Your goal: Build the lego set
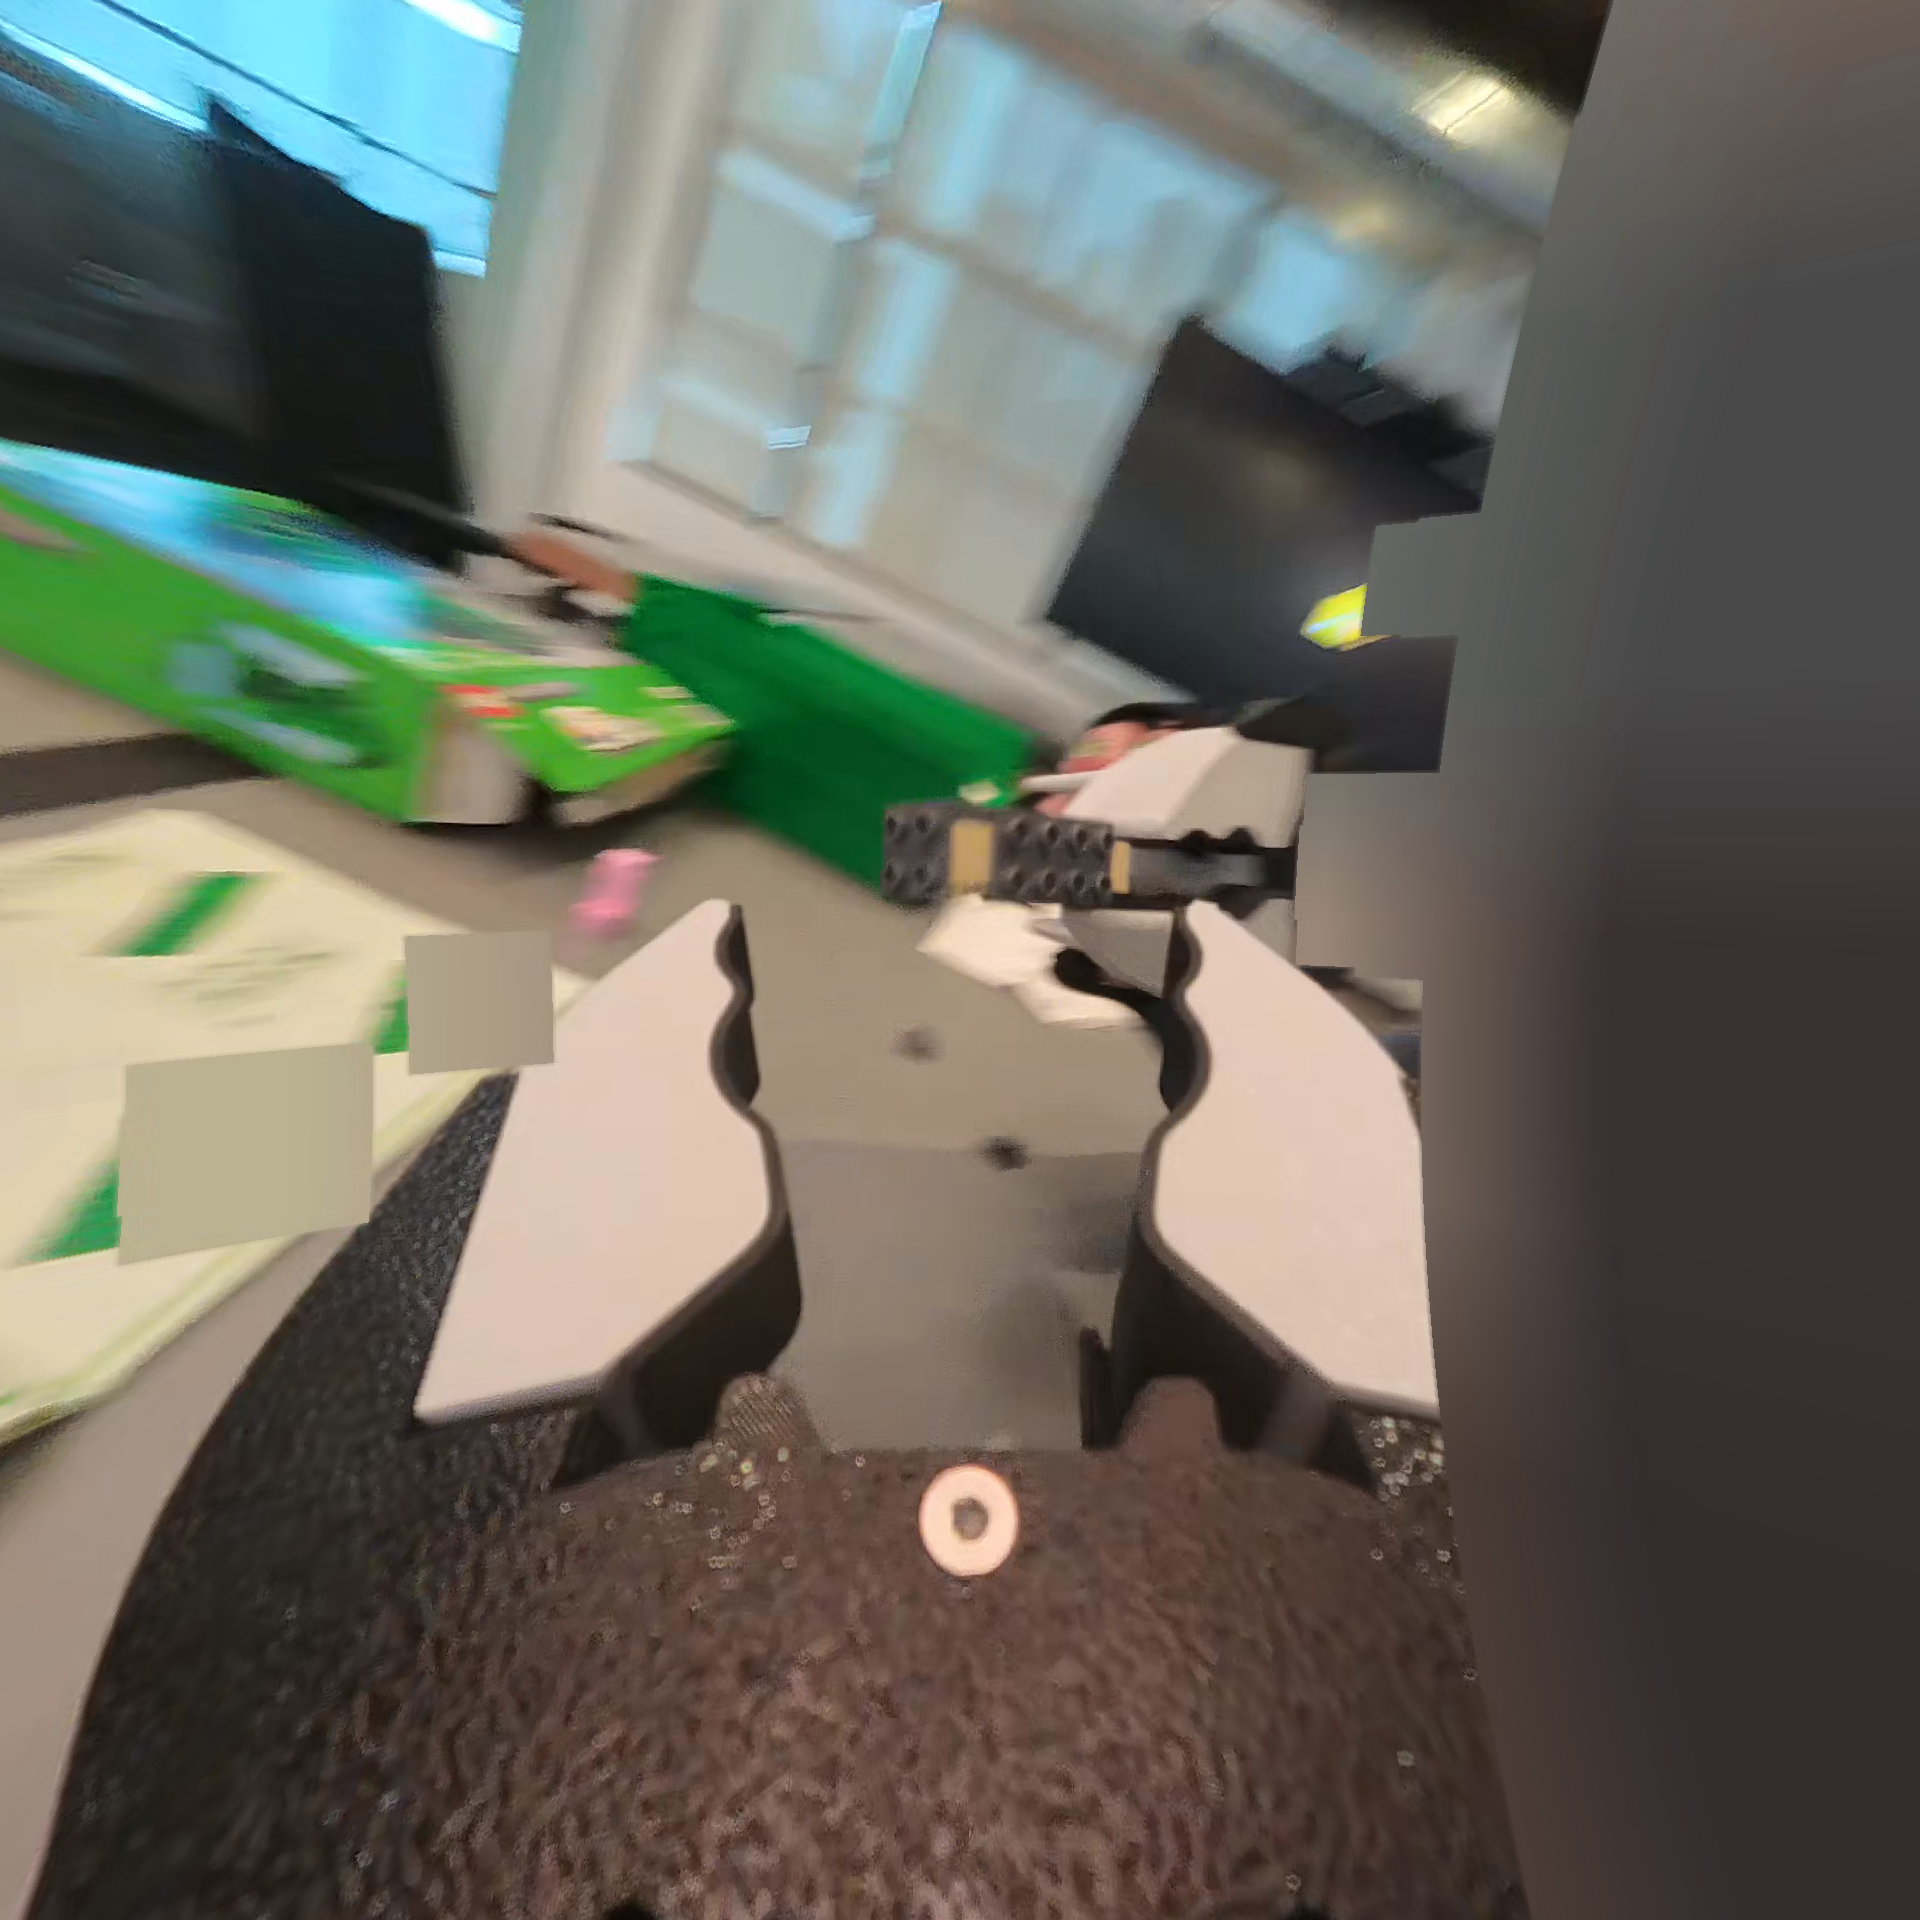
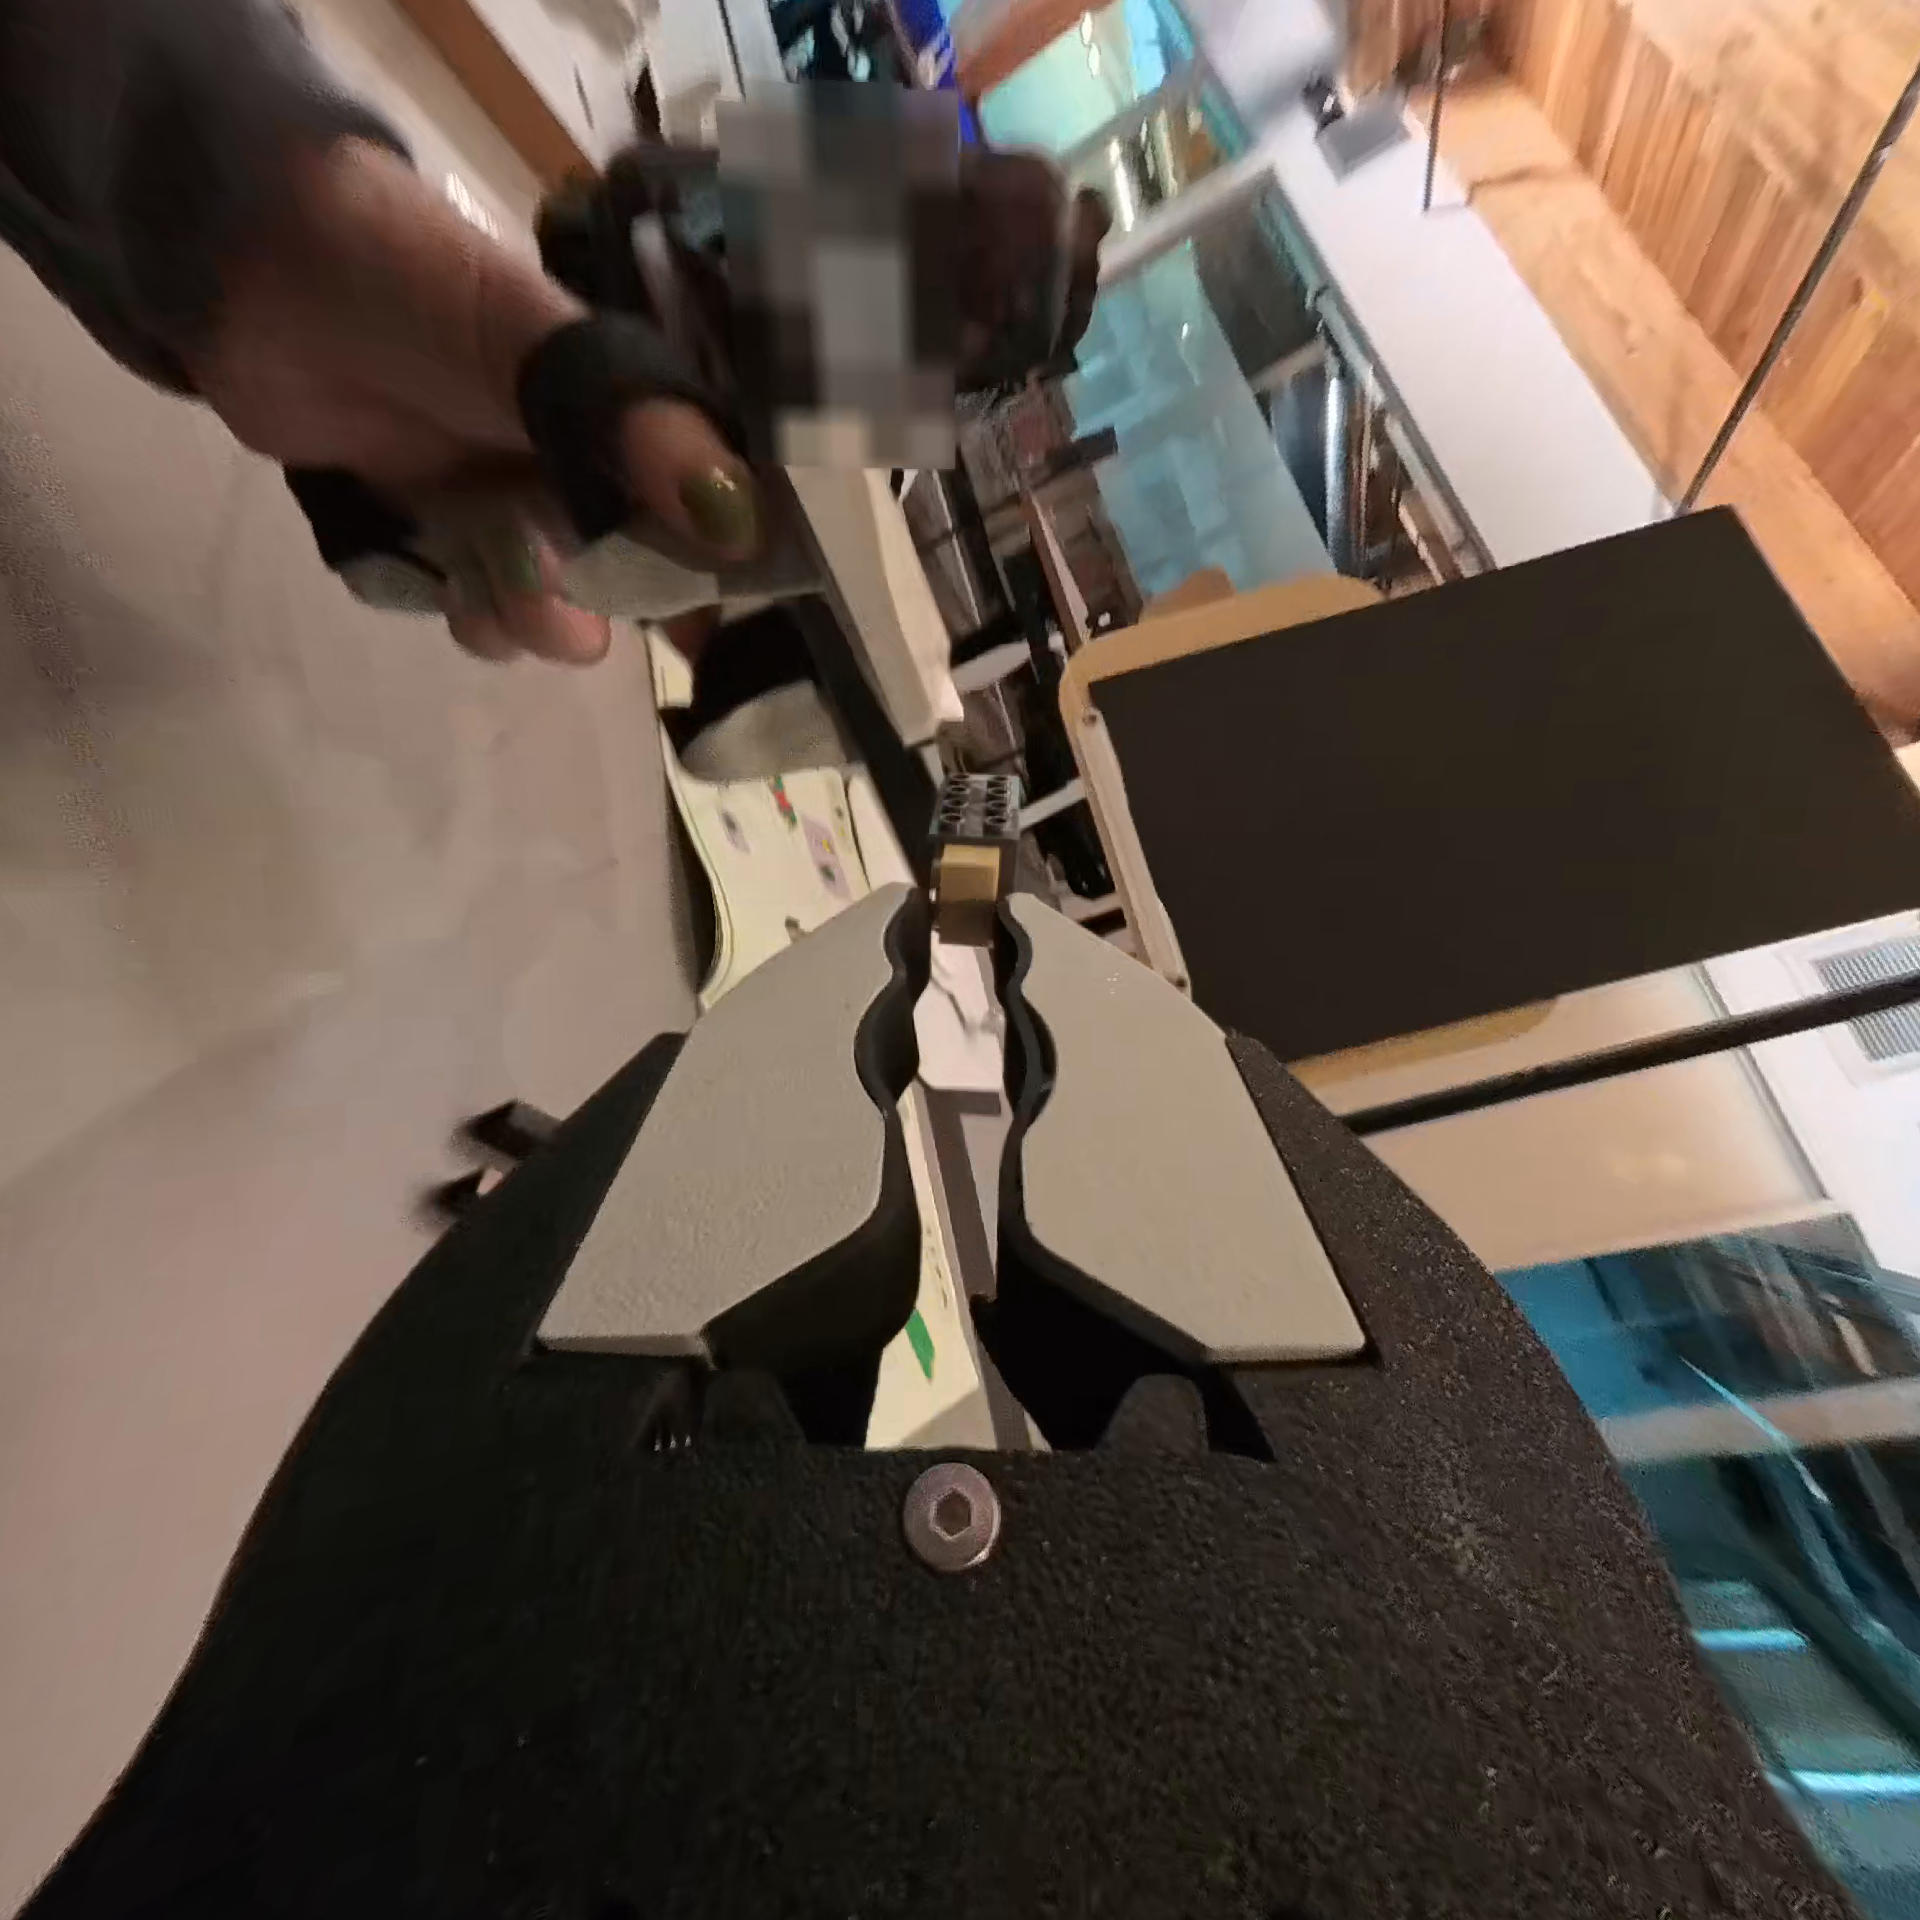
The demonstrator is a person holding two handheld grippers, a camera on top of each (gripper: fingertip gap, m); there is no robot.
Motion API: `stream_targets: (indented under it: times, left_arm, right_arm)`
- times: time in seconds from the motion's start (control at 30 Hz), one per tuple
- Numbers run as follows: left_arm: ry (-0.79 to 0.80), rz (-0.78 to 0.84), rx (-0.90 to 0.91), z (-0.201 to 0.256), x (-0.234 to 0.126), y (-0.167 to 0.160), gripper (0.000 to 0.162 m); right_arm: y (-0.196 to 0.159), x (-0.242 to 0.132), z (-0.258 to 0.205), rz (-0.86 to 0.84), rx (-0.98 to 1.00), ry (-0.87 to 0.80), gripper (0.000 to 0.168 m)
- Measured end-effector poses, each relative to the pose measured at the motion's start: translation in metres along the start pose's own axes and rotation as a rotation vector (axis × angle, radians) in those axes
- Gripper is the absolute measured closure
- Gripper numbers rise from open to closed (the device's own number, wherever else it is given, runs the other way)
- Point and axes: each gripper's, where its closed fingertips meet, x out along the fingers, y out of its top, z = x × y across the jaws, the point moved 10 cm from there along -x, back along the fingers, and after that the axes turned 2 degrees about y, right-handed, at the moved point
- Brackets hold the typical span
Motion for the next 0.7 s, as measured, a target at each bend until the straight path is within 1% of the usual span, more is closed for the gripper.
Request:
stream_targets:
  times: [0.07,0.17,0.23,0.3,0.47,0.6,0.7]
  left_arm:
    - [0.126,-0.035,0.110,0.006,0.001,0.002,0.086]
    - [0.274,-0.116,0.279,0.017,0.007,0.003,0.086]
    - [0.340,-0.149,0.352,0.022,0.010,0.003,0.089]
    - [0.383,-0.169,0.388,0.024,0.011,0.004,0.089]
    - [0.421,-0.225,0.398,0.025,0.014,0.003,0.092]
    - [0.372,-0.233,0.328,0.022,0.014,0.002,0.092]
    - [0.372,-0.259,0.335,0.021,0.015,0.000,0.096]
  right_arm:
    - [0.000,0.004,-0.005,-0.052,-0.048,-0.001,0.157]
    - [0.003,0.010,-0.011,-0.105,-0.111,0.002,0.157]
    - [0.003,0.013,-0.012,-0.151,-0.153,-0.009,0.157]
    - [0.003,0.015,-0.014,-0.177,-0.183,-0.013,0.157]
    - [0.002,0.017,-0.019,-0.232,-0.286,-0.019,0.157]
    - [0.002,0.018,-0.026,-0.253,-0.391,-0.016,0.158]
    - [0.002,0.019,-0.030,-0.277,-0.455,-0.022,0.158]
